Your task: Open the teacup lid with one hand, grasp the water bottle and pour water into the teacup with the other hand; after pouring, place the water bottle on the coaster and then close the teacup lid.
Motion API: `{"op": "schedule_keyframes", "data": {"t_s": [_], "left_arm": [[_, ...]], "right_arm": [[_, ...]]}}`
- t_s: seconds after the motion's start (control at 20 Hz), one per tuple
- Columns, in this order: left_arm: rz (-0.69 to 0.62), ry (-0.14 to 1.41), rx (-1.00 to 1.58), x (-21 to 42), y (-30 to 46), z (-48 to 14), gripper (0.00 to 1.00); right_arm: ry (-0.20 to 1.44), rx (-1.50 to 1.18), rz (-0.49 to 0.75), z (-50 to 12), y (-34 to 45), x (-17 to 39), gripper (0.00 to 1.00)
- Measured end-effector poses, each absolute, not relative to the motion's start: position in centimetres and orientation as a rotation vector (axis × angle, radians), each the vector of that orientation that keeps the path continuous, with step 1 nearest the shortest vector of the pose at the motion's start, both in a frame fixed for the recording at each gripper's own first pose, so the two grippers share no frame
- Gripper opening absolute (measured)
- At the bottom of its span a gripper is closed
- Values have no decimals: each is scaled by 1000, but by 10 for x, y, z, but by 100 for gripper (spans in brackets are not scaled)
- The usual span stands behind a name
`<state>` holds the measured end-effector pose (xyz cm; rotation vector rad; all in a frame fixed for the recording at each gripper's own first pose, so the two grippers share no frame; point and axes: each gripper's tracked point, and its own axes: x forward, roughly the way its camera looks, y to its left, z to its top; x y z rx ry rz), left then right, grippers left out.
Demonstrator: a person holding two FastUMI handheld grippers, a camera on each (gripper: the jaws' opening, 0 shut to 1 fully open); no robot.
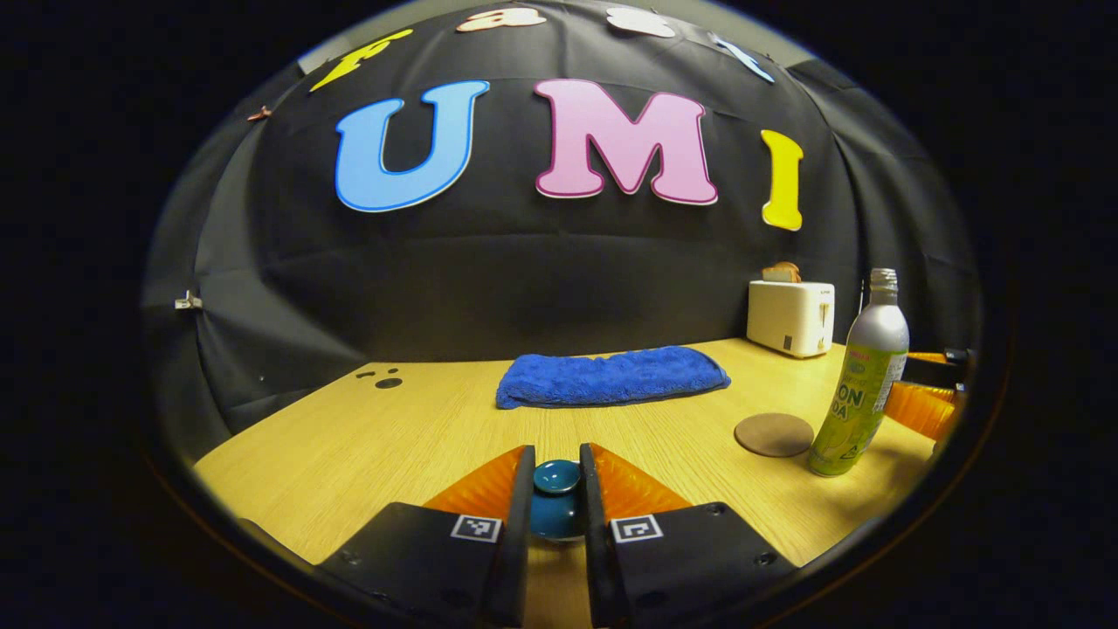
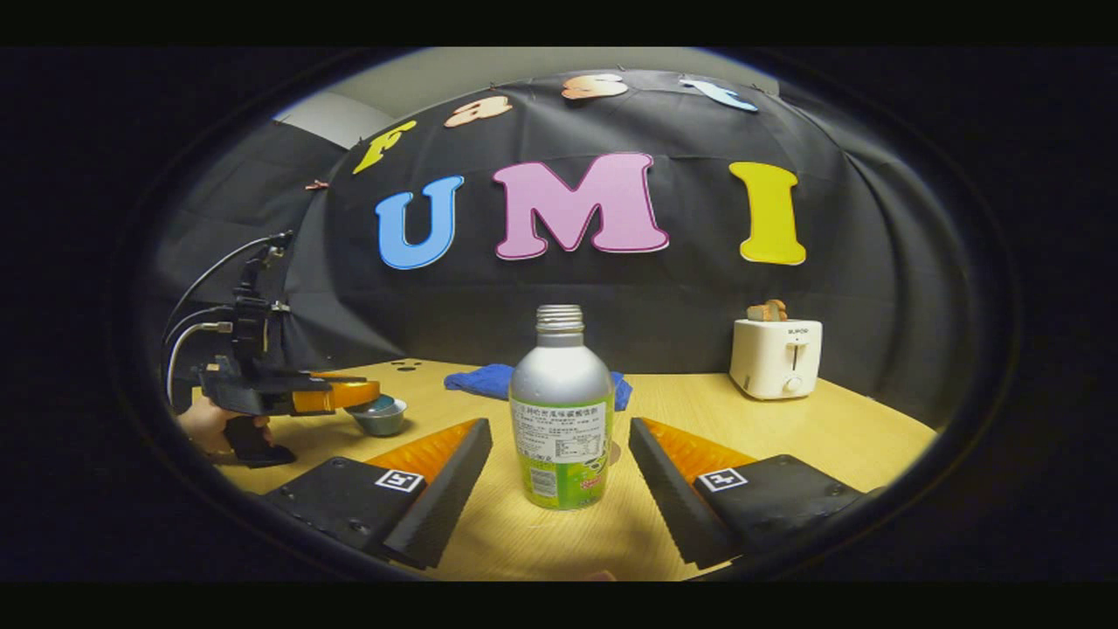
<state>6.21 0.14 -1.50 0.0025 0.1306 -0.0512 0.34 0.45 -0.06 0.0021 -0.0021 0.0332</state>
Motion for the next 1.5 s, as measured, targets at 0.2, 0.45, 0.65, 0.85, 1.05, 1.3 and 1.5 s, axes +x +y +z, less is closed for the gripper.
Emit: {"op": "schedule_keyframes", "data": {"t_s": [0.2, 0.45, 0.65, 0.85, 1.05, 1.3, 1.5], "left_arm": [[-15, 78, -54, 48, 17, -1, 31], [-24, 24, -108, 30, 19, 21, 31], [-4, 9, -116, 23, 36, 24, 31], [5, -1, -166, 18, 60, 24, 31], [32, -2, -163, 17, 83, 22, 31], [38, 9, -181, 17, 97, 13, 31], [45, 13, -197, 18, 104, 7, 31]], "right_arm": [[0, 1, 24, -2, 8, 11, 98], [0, -2, -25, -1, 9, 25, 98], [3, -2, -1, -2, 19, 24, 80], [-10, -155, -16, 12, 21, 37, 76], [-77, -565, -75, 52, 20, 49, 76], [-47, -935, 8, 46, 61, 73, 76], [-39, -1170, 51, 38, 82, 85, 76]]}}
